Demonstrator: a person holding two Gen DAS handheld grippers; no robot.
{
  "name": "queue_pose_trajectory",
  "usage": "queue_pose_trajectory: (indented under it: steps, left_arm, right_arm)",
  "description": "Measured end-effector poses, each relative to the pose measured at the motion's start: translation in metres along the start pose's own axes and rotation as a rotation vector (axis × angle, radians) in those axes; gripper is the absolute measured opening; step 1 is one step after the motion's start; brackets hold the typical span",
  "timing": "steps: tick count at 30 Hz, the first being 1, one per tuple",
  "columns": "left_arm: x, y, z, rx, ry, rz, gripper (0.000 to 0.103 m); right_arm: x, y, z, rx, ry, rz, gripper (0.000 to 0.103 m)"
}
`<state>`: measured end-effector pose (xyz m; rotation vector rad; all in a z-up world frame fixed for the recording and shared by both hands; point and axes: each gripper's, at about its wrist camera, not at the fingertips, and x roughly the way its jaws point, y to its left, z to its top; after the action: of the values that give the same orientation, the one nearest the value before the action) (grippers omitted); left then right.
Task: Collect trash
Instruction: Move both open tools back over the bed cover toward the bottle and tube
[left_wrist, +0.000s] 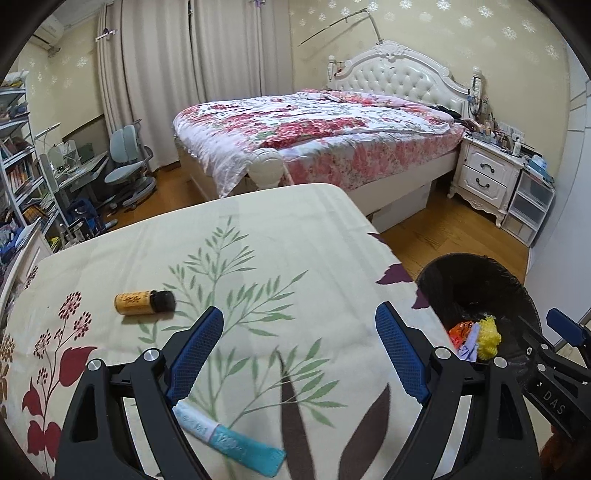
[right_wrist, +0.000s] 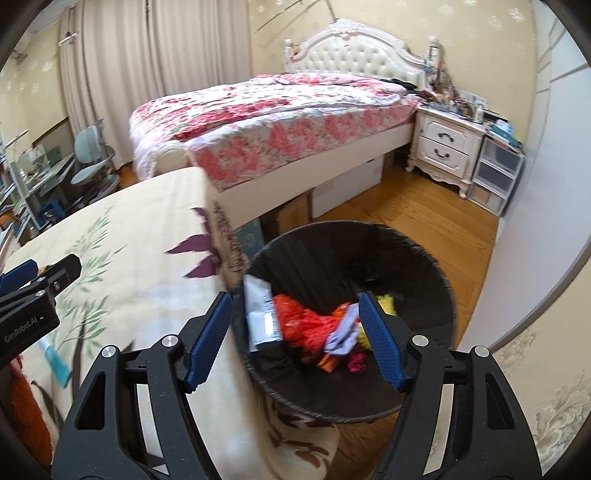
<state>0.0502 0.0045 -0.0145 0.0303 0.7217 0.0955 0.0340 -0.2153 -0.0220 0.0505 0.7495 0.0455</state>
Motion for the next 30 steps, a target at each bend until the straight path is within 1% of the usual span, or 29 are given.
queue_pose_trajectory:
  steps: [7,14,20,25,28,30]
  left_arm:
    - [-0.014,0.063,-0.02,-0.062,0.011,0.092,0.084]
    - [-0.021,0.124,-0.05,-0.126,0.048,0.191,0.084]
    - [-0.023,0.165,-0.07,-0.185,0.082,0.244,0.084]
    - [-0.025,0.187,-0.075,-0.224,0.088,0.266,0.084]
    - [-0.024,0.191,-0.075,-0.229,0.088,0.265,0.084]
    - [-0.023,0.192,-0.075,-0.231,0.086,0.262,0.084]
  right_arm:
    - [-0.01,0.059,-0.011,-0.107,0.02,0.115,0.069]
    - [-0.015,0.117,-0.027,-0.21,0.053,0.211,0.069]
    - [-0.017,0.163,-0.041,-0.302,0.094,0.292,0.069]
    - [-0.014,0.192,-0.051,-0.375,0.132,0.33,0.069]
    - [-0.007,0.204,-0.053,-0.42,0.147,0.309,0.069]
    - [-0.004,0.207,-0.052,-0.43,0.145,0.298,0.067]
